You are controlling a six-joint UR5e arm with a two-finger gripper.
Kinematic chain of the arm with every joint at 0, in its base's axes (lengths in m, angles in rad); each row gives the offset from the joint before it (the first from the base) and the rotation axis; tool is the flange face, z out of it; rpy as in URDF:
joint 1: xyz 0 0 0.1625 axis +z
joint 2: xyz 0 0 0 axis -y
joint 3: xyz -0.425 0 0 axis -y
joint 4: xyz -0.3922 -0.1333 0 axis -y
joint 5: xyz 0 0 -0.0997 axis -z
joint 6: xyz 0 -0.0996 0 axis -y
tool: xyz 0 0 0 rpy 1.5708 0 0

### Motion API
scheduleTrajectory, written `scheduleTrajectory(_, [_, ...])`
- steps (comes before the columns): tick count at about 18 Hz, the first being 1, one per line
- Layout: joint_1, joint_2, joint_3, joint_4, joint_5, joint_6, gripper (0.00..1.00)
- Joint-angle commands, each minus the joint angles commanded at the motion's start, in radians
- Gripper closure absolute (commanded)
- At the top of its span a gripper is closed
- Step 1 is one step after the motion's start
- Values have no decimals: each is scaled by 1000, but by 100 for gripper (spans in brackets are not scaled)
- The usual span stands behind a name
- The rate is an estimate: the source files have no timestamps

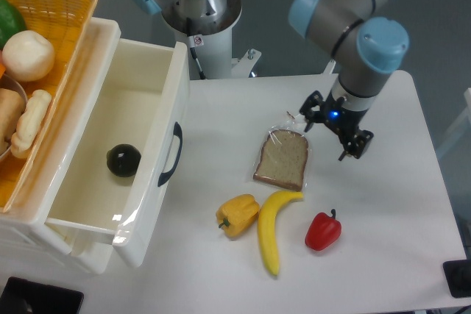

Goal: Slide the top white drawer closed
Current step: 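Move the gripper from the bread bag toward the open drawer's front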

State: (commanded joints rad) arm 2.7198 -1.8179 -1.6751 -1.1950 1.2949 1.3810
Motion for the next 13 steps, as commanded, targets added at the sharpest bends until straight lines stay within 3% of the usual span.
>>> scheduleTrajectory(6, [-104,8,12,-3,-75,-290,83])
scheduleTrajectory(8, [-136,8,11,-5,-103,-371,100])
scheduleTrajectory(10, [-161,6,11,-21,-120,-411,100])
scheduleTrajectory(13, [-186,6,12,-90,-149,-413,100])
